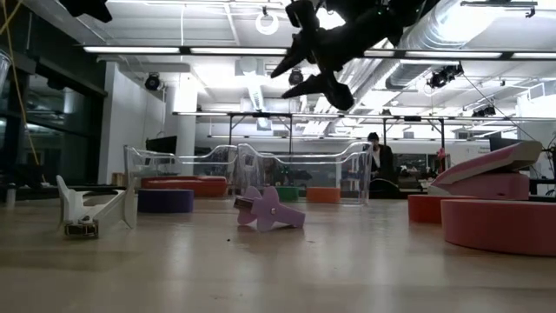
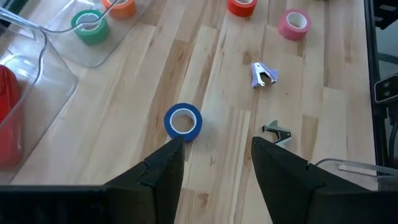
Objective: Pick and place Stapler, Stapler remover, tape
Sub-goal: Put the pink stapler into the top left transparent bin
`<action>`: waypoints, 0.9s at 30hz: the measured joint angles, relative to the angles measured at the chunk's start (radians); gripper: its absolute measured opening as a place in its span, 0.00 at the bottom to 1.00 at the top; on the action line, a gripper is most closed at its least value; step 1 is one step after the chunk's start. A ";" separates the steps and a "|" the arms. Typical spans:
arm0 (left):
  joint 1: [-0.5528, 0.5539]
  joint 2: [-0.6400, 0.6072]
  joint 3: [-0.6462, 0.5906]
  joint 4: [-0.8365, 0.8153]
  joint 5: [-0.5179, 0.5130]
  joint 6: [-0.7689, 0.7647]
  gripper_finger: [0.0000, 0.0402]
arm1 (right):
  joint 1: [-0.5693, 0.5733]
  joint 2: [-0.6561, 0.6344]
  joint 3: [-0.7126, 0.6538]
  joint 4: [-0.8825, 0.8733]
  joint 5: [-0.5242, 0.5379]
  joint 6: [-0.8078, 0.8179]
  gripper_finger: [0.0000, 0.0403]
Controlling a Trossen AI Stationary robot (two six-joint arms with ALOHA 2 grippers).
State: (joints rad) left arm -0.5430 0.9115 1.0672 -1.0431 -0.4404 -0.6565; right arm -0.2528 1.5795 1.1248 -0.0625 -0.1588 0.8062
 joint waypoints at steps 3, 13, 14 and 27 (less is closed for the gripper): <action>0.000 -0.004 0.000 -0.002 0.000 0.013 0.46 | 0.000 0.000 0.000 -0.036 0.018 0.046 0.44; 0.000 -0.019 0.000 -0.007 0.015 0.064 0.46 | 0.040 0.000 0.000 -0.159 0.080 0.112 0.52; 0.000 -0.020 0.000 -0.007 0.020 0.071 0.46 | 0.043 0.000 0.000 -0.174 0.086 0.122 0.52; 0.000 -0.047 0.000 -0.015 0.058 0.088 0.46 | 0.104 0.003 0.190 -0.677 0.242 0.198 0.54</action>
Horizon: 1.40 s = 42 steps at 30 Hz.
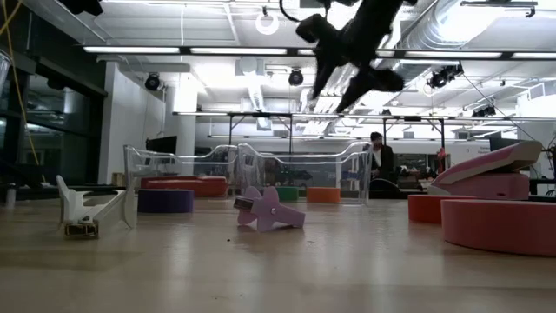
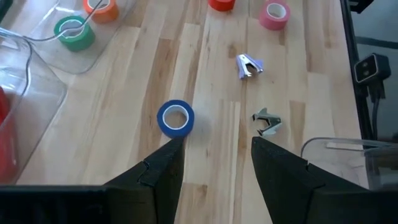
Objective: Pick and place Stapler, Stapler remover, tape
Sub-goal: Put the pink stapler into the top left transparent bin
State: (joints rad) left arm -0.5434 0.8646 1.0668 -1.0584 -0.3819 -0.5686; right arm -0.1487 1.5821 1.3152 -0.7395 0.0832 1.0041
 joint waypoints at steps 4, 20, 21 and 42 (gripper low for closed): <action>0.000 -0.010 0.000 -0.010 0.010 0.000 0.46 | 0.034 0.000 0.102 -0.283 0.081 0.097 0.54; 0.000 -0.015 0.000 -0.017 0.010 0.024 0.46 | 0.172 0.000 -0.093 -0.457 0.058 0.439 0.62; 0.000 -0.015 0.000 -0.017 0.010 0.024 0.46 | 0.172 0.000 -0.106 -0.460 0.043 0.438 0.64; 0.000 -0.014 0.000 -0.018 0.014 0.023 0.46 | 0.172 0.000 -0.448 -0.210 -0.207 0.541 0.79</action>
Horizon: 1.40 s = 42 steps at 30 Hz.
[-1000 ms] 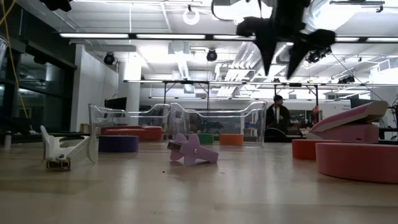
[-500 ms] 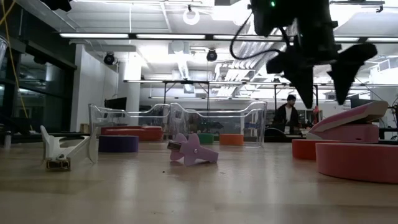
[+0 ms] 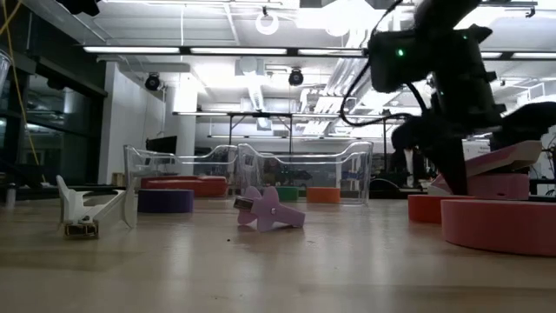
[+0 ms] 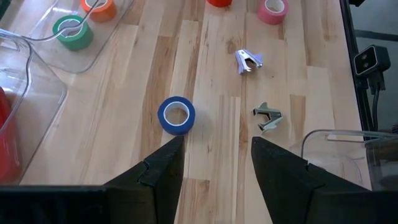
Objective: Pick and place Stapler, Stapler remover, tape
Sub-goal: Put the pink stapler into the top left transparent bin
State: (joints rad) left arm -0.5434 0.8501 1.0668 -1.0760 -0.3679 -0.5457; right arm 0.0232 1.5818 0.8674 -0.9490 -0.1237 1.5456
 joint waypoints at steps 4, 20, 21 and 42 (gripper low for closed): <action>0.000 0.000 0.000 0.000 0.000 0.000 0.46 | 0.006 0.000 -0.048 0.016 -0.016 0.005 0.79; 0.000 0.000 0.000 0.003 0.000 -0.015 0.46 | 0.006 -0.004 -0.105 0.122 -0.013 0.004 0.58; 0.000 0.000 0.000 0.003 0.000 -0.015 0.46 | 0.006 -0.004 -0.105 0.125 -0.010 0.002 0.55; 0.000 0.000 0.000 0.045 -0.034 -0.039 0.46 | 0.006 -0.076 -0.053 0.057 0.099 -0.124 0.32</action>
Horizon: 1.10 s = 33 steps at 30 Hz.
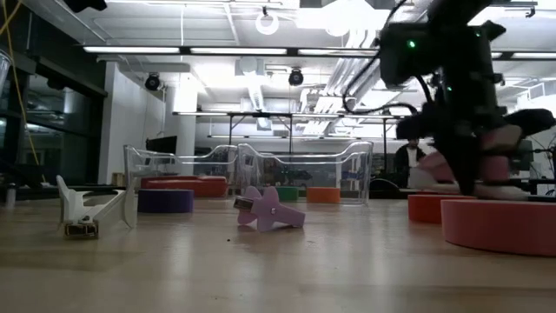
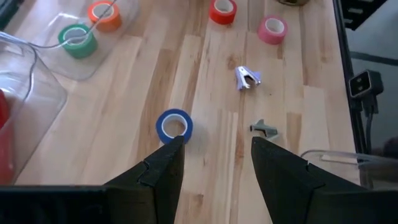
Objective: Pick and place Stapler, Stapler remover, tape
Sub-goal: Put the pink stapler into the top left transparent bin
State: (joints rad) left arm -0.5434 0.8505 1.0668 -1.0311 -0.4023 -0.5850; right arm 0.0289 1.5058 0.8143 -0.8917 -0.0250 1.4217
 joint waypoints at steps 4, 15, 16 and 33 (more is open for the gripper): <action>0.000 0.000 0.000 0.027 -0.013 0.000 0.46 | -0.002 -0.031 0.036 -0.019 0.014 -0.037 0.32; 0.000 0.000 0.000 0.104 -0.076 0.004 0.46 | -0.002 -0.070 0.236 -0.105 0.136 -0.147 0.32; 0.000 0.000 0.000 0.116 -0.081 0.004 0.46 | -0.002 -0.070 0.261 -0.115 0.149 -0.160 0.32; 0.001 0.000 0.000 0.329 -0.348 0.094 0.46 | -0.012 -0.071 0.484 0.126 0.385 -0.580 0.32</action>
State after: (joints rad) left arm -0.5426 0.8505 1.0671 -0.7025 -0.7506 -0.4905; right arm 0.0168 1.4345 1.2978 -0.7655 0.3595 0.8414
